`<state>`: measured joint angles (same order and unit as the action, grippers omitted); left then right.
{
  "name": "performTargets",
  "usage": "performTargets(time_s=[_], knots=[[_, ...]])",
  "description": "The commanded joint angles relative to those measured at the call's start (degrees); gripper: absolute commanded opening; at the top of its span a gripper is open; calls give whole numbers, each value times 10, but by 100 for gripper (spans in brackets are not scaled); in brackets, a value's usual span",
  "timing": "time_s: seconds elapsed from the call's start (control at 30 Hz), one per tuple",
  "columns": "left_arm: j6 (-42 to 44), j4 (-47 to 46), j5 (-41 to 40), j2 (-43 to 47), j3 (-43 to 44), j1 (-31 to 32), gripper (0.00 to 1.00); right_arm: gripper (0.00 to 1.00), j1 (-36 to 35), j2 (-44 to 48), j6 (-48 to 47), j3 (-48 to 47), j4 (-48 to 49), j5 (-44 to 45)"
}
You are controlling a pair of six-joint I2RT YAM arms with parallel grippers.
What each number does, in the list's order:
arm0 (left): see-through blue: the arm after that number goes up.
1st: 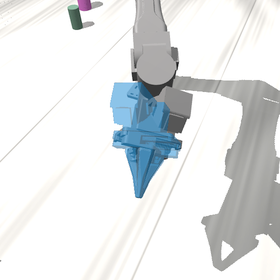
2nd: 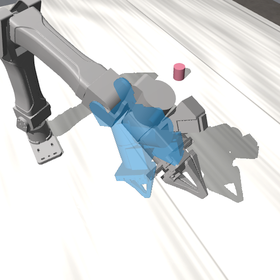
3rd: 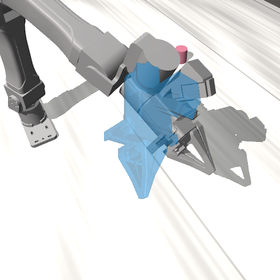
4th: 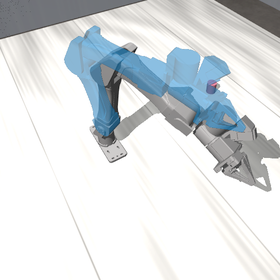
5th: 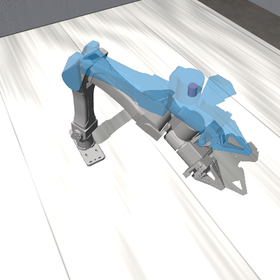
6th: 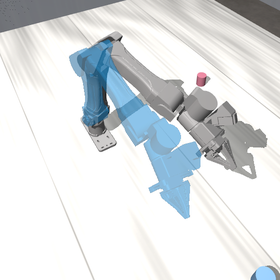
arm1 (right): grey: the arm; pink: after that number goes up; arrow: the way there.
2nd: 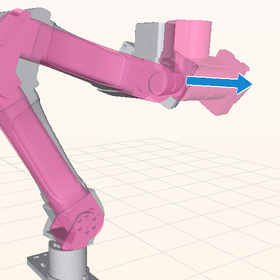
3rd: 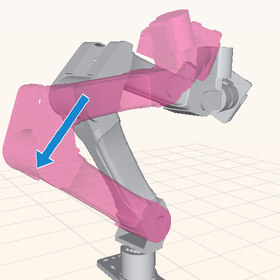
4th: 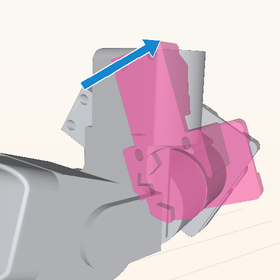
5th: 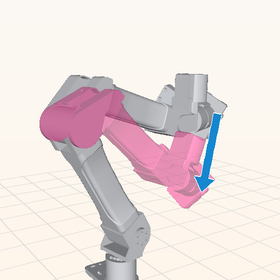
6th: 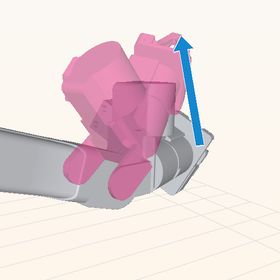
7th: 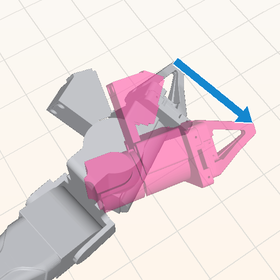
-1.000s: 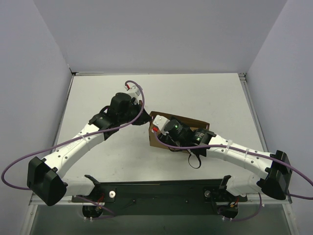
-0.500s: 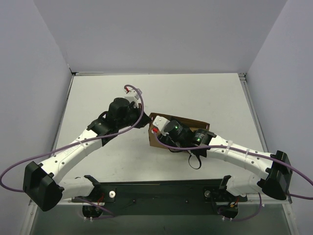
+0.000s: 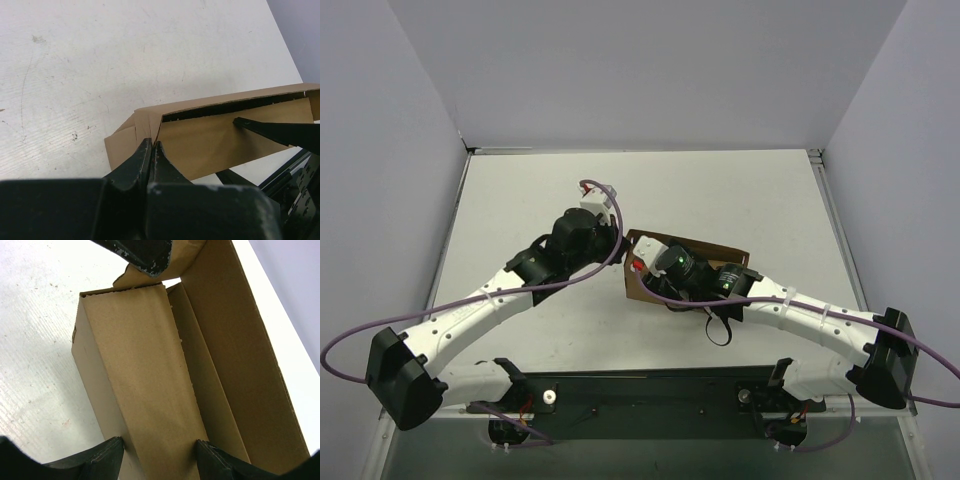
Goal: Fold the paper box
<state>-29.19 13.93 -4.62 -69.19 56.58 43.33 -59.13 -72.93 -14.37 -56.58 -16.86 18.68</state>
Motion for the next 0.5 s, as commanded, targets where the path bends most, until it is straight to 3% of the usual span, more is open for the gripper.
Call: performTargets(time_s=[0.0, 0.37, 0.47], knots=[[28, 110, -13, -10, -30, 11, 0, 57, -3, -1, 30, 24, -44, -16], [75, 95, -15, -25, 38, 11, 0, 58, -3, 1, 37, 23, -48, -13], [82, 87, -16, -29, 43, 11, 13, 58, -2, 1, 38, 23, -48, -12]])
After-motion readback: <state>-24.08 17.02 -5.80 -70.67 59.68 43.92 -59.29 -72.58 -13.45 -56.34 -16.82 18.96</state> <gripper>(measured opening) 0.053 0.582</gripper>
